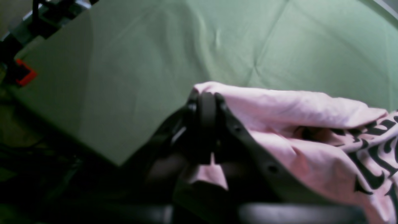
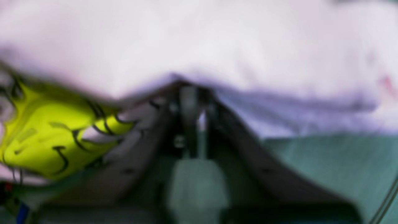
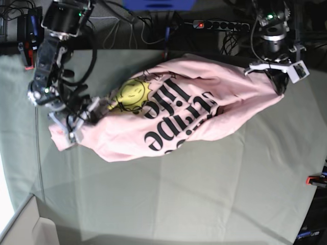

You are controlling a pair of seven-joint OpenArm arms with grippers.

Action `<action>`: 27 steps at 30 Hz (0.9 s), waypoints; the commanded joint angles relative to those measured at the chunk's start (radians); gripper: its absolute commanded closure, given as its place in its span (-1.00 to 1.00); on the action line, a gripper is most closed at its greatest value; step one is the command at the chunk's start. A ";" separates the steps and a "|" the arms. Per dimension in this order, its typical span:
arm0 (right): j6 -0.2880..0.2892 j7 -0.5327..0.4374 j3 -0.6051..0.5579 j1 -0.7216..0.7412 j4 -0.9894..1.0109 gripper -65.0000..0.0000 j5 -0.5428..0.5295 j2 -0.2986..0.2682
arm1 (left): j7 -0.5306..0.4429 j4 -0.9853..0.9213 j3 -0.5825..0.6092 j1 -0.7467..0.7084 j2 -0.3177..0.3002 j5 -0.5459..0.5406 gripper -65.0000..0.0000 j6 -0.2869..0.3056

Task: Layout the t-shirt on the table in an organized manner, then fold the t-shirt properly
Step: 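Regrasp the t-shirt ends with both grippers at opposite sides, then adjust the right gripper's grip on the t-shirt end, left holding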

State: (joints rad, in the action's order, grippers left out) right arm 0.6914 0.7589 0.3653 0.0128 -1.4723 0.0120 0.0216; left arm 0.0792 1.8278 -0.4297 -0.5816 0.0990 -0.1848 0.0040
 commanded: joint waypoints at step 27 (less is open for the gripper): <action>0.007 -0.014 -0.002 0.080 -0.009 -0.10 -0.013 -0.180 | -0.029 0.025 -0.004 0.065 -0.048 0.000 1.00 -0.006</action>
State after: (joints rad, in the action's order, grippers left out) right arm 0.6922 0.7734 0.3611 0.0662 -1.4616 0.0181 -0.1459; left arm 0.0830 1.8343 -0.4305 -0.5167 0.0547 -0.1848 -0.0002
